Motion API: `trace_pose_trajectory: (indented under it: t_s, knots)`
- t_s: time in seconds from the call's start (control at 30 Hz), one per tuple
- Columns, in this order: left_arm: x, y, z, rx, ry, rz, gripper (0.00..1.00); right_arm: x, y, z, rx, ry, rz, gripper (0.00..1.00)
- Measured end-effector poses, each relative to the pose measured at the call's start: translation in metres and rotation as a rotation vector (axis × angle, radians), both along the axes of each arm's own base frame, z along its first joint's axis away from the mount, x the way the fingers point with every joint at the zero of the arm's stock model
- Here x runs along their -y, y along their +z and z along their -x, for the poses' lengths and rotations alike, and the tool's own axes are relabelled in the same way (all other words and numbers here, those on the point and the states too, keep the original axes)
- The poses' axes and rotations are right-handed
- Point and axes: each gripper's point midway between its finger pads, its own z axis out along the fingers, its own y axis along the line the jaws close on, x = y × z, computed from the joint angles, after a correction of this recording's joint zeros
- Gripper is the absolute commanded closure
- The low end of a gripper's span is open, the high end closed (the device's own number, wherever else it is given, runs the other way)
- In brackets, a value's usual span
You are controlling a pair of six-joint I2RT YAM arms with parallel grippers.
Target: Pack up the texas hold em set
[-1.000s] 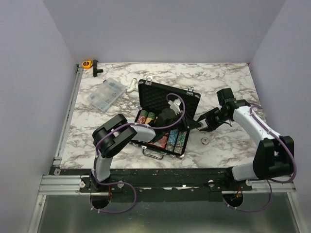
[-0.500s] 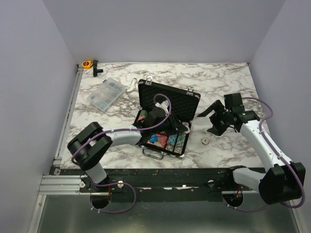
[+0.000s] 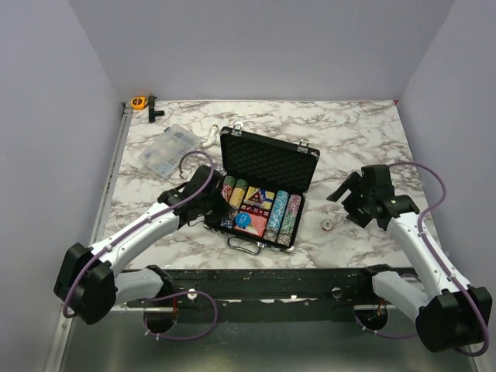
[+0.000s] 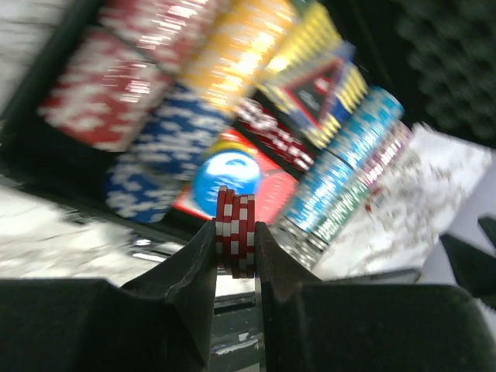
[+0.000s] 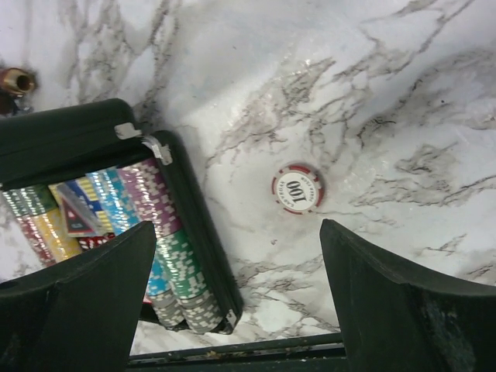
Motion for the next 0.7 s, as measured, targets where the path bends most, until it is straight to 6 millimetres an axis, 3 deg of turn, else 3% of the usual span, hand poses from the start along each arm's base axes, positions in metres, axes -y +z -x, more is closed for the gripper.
trace_pose_trajectory:
  t_s: [0.13, 0.23, 0.4, 0.7]
  knots:
    - [-0.051, -0.012, 0.007, -0.100, 0.176, -0.085, 1.00, 0.002, -0.019, 0.010, -0.048, 0.002, 0.011, 0.13]
    - [-0.073, -0.026, 0.015, -0.170, 0.256, -0.137, 1.00, 0.002, -0.029, 0.014, -0.074, 0.003, 0.014, 0.13]
    - [-0.086, -0.043, 0.018, -0.247, 0.321, -0.174, 1.00, 0.001, -0.036, 0.012, -0.094, 0.005, 0.014, 0.14]
    - [-0.090, -0.042, 0.014, -0.242, 0.362, -0.164, 1.00, 0.001, -0.036, 0.010, -0.087, 0.010, 0.014, 0.14]
